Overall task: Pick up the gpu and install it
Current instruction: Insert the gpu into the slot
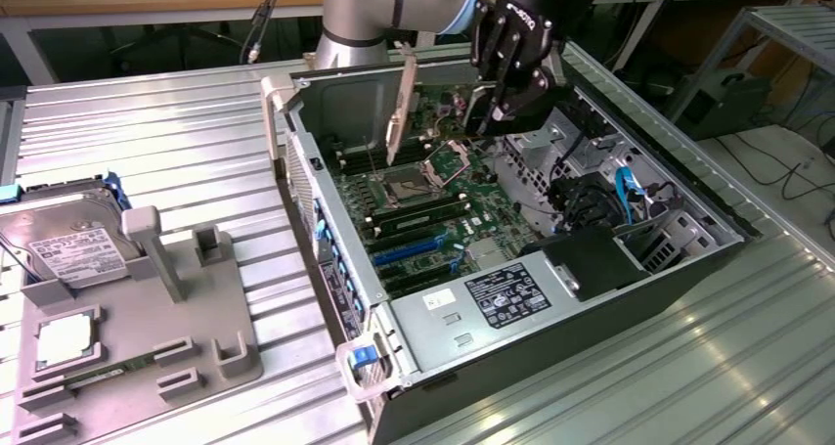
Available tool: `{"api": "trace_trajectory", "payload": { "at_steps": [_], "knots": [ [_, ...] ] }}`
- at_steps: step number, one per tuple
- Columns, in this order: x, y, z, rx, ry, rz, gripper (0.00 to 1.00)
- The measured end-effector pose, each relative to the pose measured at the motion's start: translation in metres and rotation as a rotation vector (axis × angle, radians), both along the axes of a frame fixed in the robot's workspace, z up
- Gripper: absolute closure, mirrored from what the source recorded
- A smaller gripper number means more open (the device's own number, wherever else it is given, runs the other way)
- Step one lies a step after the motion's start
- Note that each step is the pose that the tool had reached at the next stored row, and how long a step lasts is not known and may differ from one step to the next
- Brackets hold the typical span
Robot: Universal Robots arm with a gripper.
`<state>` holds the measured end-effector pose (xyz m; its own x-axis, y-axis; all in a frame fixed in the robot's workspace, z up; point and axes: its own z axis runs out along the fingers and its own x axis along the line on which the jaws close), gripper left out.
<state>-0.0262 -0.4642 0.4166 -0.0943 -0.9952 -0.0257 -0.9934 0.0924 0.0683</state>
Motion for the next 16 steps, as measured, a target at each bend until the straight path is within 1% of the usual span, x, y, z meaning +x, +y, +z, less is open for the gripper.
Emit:
{"api": "trace_trajectory", "payload": {
  "at_steps": [2, 3, 4, 5, 7, 12, 16],
  "knots": [
    [0.0000, 0.0001, -0.0005, 0.0000, -0.0150, 0.005, 0.71],
    [0.0000, 0.0010, -0.0008, 0.0001, -0.0216, 0.006, 0.71],
    [0.0000, 0.0024, -0.0012, 0.0002, -0.0258, 0.009, 0.71],
    [0.0000, 0.0037, -0.0018, 0.0003, -0.0285, 0.014, 0.71],
    [0.0001, 0.0053, -0.0034, 0.0006, -0.0308, 0.033, 0.71],
    [0.0000, 0.0056, -0.0063, 0.0014, -0.0339, 0.097, 0.71],
    [0.0000, 0.0056, -0.0093, 0.0021, -0.0379, 0.105, 0.71]
  ]
}}
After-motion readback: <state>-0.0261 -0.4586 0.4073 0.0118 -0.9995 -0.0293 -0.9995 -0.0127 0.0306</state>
